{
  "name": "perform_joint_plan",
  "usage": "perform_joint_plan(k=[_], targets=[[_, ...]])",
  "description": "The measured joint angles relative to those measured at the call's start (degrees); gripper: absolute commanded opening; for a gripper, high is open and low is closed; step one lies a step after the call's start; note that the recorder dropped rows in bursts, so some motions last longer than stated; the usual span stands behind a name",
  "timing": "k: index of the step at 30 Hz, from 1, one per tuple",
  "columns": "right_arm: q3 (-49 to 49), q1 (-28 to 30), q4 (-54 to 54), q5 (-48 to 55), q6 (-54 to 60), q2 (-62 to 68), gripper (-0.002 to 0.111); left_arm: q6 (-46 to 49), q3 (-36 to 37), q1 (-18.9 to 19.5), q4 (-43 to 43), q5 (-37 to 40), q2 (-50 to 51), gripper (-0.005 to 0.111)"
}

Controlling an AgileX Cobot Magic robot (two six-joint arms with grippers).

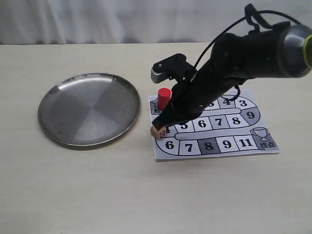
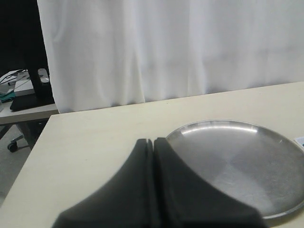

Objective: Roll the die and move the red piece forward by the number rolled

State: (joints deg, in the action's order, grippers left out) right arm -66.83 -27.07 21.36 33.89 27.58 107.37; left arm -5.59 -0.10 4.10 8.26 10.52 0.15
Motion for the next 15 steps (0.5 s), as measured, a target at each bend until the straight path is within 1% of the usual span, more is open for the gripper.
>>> perform_joint_plan(k=[4, 7, 15], targets=[[4.03, -1.0, -0.53, -1.15, 4.84, 0.0, 0.004, 0.0, 0.0, 0.0, 0.0, 0.0, 0.0, 0.0], [6.66, -1.0, -1.27, -5.04, 5.62, 0.0, 0.004, 0.0, 0.0, 0.0, 0.0, 0.0, 0.0, 0.0], [6.89, -1.0, -1.26, -6.34, 5.86, 0.0, 0.004, 0.0, 0.0, 0.0, 0.0, 0.0, 0.0, 0.0]])
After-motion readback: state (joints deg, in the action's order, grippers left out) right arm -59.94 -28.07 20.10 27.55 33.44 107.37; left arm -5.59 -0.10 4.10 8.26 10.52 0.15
